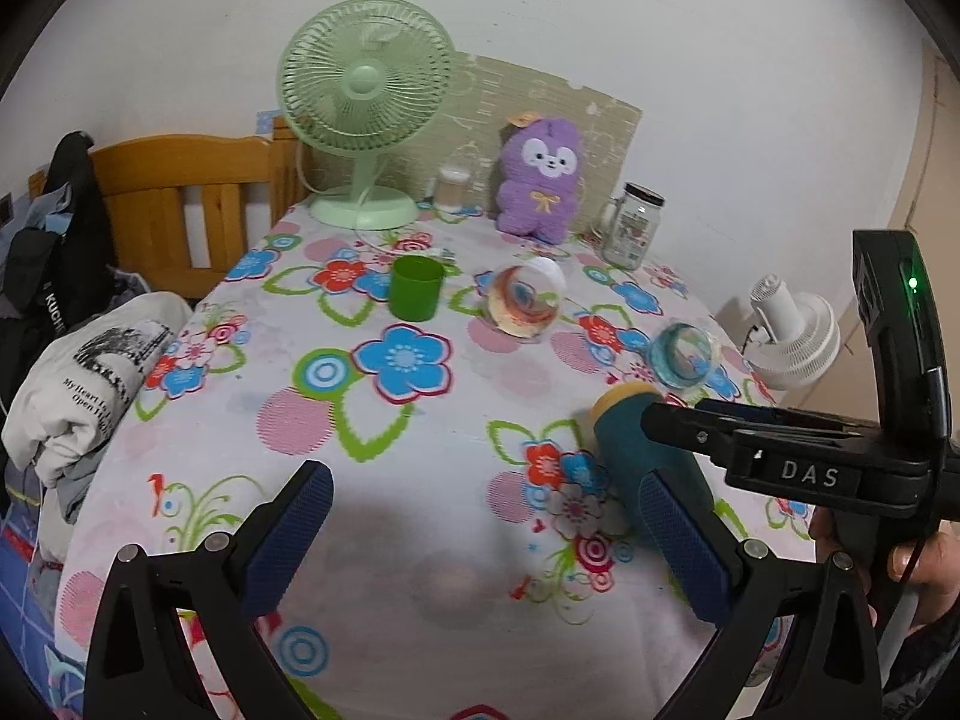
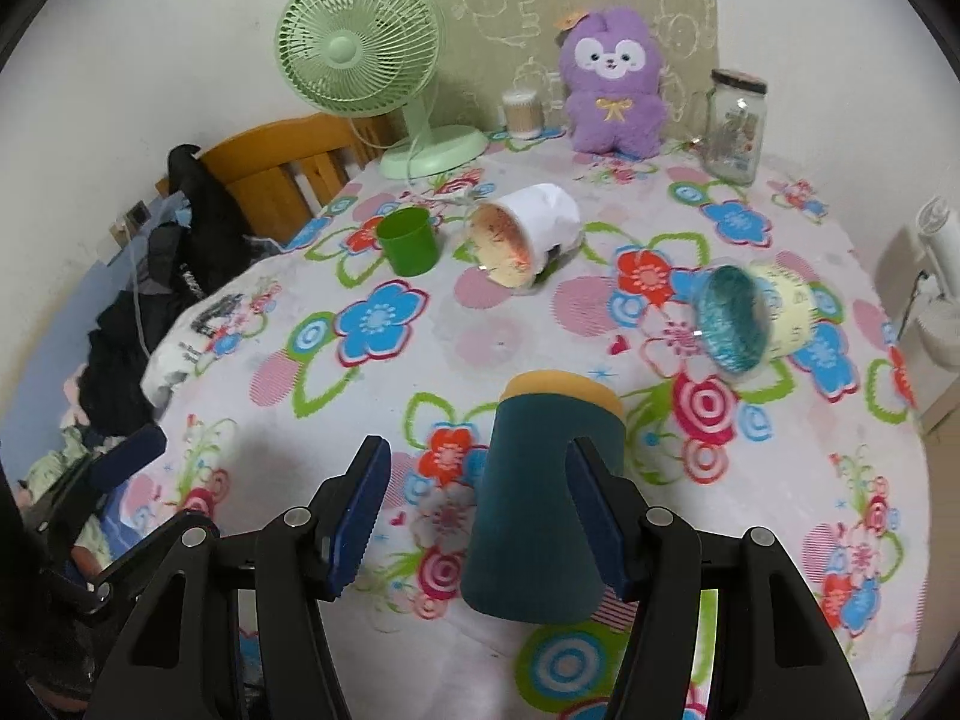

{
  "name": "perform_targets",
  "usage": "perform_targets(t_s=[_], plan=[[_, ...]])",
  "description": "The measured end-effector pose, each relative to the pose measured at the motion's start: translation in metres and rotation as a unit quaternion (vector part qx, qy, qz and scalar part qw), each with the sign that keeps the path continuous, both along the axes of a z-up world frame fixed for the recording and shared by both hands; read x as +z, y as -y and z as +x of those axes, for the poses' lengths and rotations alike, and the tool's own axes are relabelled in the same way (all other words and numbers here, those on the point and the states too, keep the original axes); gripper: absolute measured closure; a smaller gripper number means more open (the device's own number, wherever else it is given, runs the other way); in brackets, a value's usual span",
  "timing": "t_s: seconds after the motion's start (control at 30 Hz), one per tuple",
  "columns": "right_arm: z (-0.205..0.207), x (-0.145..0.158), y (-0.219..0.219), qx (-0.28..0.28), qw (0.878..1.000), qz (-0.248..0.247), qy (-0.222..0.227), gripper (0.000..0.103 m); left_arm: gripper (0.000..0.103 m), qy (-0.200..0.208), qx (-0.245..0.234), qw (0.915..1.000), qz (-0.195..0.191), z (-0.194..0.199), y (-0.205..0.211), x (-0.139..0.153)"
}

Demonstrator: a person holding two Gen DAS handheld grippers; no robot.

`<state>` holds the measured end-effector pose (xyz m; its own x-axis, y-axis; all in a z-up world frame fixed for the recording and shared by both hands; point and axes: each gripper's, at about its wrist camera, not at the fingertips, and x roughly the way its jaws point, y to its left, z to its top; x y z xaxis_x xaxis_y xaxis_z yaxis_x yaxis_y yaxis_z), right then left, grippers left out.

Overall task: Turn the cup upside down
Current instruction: 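Lift the teal cup with the right tool and turn it upright, then grasp the teal cup with the left tool while the right tool releases it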

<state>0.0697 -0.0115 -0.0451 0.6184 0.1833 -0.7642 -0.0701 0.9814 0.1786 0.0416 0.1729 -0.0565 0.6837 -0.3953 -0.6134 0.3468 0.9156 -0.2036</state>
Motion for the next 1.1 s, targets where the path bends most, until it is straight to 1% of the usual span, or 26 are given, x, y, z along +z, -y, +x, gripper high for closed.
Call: perform_targets(t_s=[0.1,0.4,0.43,0.47,0.7,1.03,1.1], plan=[[-0.007,0.001,0.008,-0.006,1.000,-0.012,0.008,0.039,0.000,0.001,-0.011,0.9999,0.008,-0.002,0.014,-0.001],[-0.030,0.011,0.029,-0.021,0.999,-0.024,0.026,0.039,0.000,0.005,-0.041,0.9989,0.020,-0.004,0.053,-0.002],[-0.033,0.012,0.031,-0.022,0.999,-0.027,0.028,0.037,0.000,0.005,-0.045,0.9987,0.021,-0.005,0.057,-0.003],[-0.035,0.013,0.033,-0.024,0.999,-0.028,0.029,0.033,0.000,0.005,-0.049,0.9985,0.023,-0.005,0.060,-0.003],[-0.049,0.015,0.047,-0.036,0.998,-0.028,0.037,0.032,0.000,0.006,-0.064,0.9975,0.031,-0.007,0.081,-0.004],[-0.069,0.018,0.087,-0.079,0.996,-0.020,0.043,0.031,0.000,0.009,-0.083,0.9960,0.030,-0.007,0.110,-0.002],[-0.075,0.020,0.095,-0.088,0.995,-0.020,0.046,0.025,0.000,0.010,-0.088,0.9956,0.029,-0.007,0.117,-0.002]])
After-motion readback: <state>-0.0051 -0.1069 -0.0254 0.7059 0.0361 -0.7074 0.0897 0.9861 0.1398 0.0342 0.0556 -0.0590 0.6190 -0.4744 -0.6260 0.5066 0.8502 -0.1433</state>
